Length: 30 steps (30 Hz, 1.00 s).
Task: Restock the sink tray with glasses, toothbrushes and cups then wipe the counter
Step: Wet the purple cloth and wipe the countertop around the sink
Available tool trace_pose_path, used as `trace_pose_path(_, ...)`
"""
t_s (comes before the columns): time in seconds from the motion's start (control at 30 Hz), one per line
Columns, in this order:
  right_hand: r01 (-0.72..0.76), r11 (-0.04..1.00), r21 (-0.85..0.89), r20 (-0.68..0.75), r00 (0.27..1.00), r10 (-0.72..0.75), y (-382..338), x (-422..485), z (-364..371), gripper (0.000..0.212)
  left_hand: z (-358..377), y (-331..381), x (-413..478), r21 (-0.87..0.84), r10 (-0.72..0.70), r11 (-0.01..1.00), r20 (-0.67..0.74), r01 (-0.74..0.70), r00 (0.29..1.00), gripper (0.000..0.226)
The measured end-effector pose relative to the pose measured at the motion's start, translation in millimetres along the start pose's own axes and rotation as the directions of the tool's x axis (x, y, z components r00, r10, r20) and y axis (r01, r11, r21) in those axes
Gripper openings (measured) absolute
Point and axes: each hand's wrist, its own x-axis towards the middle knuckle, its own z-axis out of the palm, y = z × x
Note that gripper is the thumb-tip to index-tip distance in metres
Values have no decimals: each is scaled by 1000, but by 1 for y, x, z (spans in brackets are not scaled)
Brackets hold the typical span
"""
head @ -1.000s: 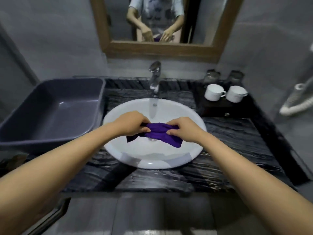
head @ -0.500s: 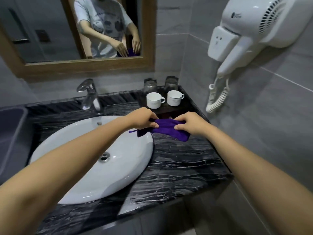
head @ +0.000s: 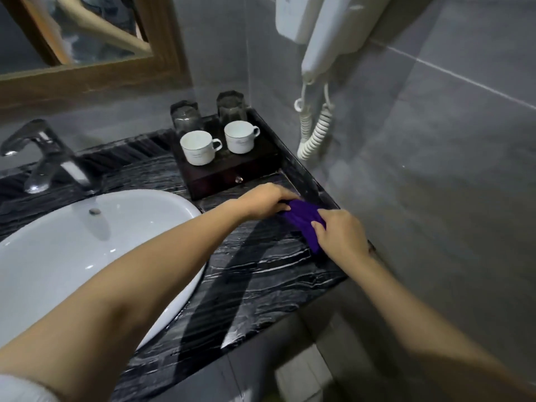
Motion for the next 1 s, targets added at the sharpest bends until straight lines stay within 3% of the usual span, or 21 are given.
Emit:
trace_pose_path(0.1, -66, 994, -86, -56, 997, 61, 10, -28, 20, 18, 25, 8, 20, 28, 118, 992, 54, -120, 992, 39)
trace_pose_path(0.23, -164, 975, -147, 50, 984, 173, 15, -51, 51, 29, 56, 14, 28, 111, 150, 981, 75, -157, 986, 42)
trace_pose_path(0.3, -157, 975, -156, 70, 983, 170, 17, -52, 60, 39, 60, 13, 23, 48, 101, 994, -10, -100, 995, 46)
trace_pose_path(0.4, 36, 997, -66, 77, 997, -31, 18, -39, 66, 62, 53, -5, -7, -88, -64, 995, -218, 46, 974, 45)
trace_pose_path(0.53, 178, 981, 73, 246, 950, -191, 18, -10, 83, 65, 57, -67, -73, -81, -409, 906, -429, 416, 806, 38)
trace_pose_path(0.6, 182, 983, 29, 240, 953, -184, 18, -5, 93, 67, 63, -90, -101, -54, -503, 842, -440, 537, 744, 36)
trace_pose_path(0.73, 141, 989, -36, 203, 970, -131, 13, -1, 100, 67, 73, -108, -119, -70, -583, 788, -402, 611, 706, 50)
trace_pose_path(0.87, 79, 997, -20, 185, 980, -74, 5, 19, 110, 66, 81, -108, -117, -65, -604, 777, -361, 626, 711, 76)
trace_pose_path(1.0, 30, 999, -12, 174, 984, -27, -10, 47, 119, 60, 82, -109, -117, 7, -598, 772, -331, 636, 730, 79)
